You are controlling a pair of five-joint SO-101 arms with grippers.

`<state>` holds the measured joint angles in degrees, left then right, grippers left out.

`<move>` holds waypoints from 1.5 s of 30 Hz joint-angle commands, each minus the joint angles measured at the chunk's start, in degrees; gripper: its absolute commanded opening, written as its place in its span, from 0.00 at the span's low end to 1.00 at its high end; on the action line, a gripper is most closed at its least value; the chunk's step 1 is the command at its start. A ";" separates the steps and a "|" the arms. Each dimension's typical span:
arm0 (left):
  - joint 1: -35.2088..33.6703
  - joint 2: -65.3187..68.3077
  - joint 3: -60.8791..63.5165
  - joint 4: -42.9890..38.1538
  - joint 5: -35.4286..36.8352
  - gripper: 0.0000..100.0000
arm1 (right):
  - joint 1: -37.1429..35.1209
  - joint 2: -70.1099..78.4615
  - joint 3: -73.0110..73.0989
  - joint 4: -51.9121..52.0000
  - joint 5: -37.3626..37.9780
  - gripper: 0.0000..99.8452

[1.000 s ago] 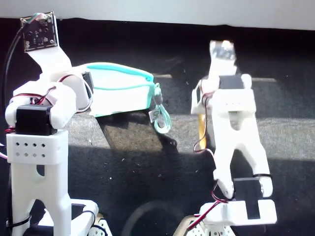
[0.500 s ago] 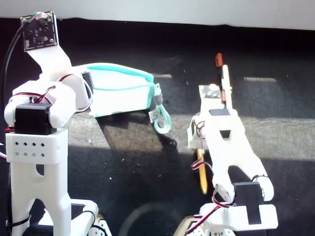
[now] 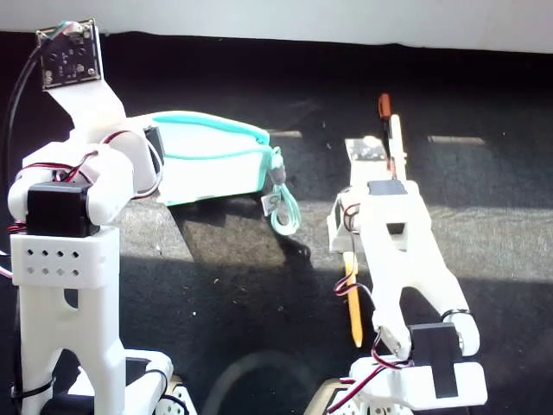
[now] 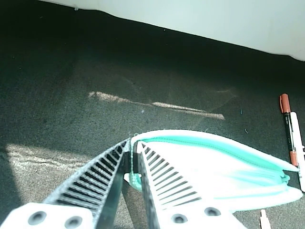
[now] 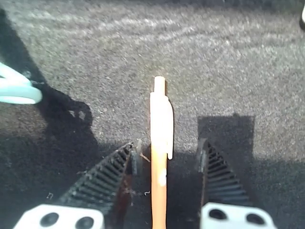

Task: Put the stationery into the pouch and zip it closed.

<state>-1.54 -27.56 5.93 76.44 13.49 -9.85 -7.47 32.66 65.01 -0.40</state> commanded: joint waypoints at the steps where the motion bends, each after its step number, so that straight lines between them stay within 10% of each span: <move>1: 0.22 0.66 0.40 1.14 0.35 0.01 | -2.15 -1.45 -2.68 -1.98 0.53 0.14; 32: 0.22 0.66 0.13 1.23 0.35 0.01 | -1.54 13.58 -7.52 -6.02 0.79 0.01; 45: 0.22 0.66 0.40 2.46 0.35 0.01 | -1.80 -30.20 -7.96 -2.42 0.79 0.01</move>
<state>-1.54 -27.56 5.93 77.67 13.49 -11.60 -24.53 27.21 62.73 -0.40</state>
